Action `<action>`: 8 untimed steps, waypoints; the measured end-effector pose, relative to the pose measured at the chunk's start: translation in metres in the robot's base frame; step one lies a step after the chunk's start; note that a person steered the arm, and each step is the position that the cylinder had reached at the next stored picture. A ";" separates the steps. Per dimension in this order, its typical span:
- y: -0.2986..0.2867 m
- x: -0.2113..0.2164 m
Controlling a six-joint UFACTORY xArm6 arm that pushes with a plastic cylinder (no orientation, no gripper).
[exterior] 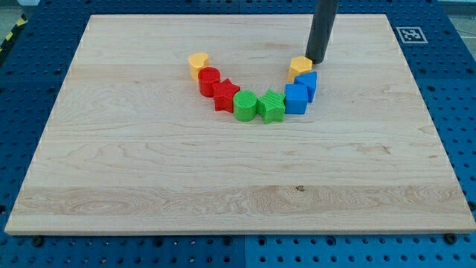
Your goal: Separate the yellow hexagon and blue triangle
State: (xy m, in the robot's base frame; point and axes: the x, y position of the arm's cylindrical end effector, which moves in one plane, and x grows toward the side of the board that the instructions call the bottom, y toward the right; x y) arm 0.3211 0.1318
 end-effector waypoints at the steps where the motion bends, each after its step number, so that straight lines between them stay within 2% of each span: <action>1: 0.015 0.008; 3: 0.034 0.036; 5: -0.007 0.049; 7: -0.016 0.075; 8: -0.029 0.075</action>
State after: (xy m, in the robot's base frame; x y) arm 0.3956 0.1025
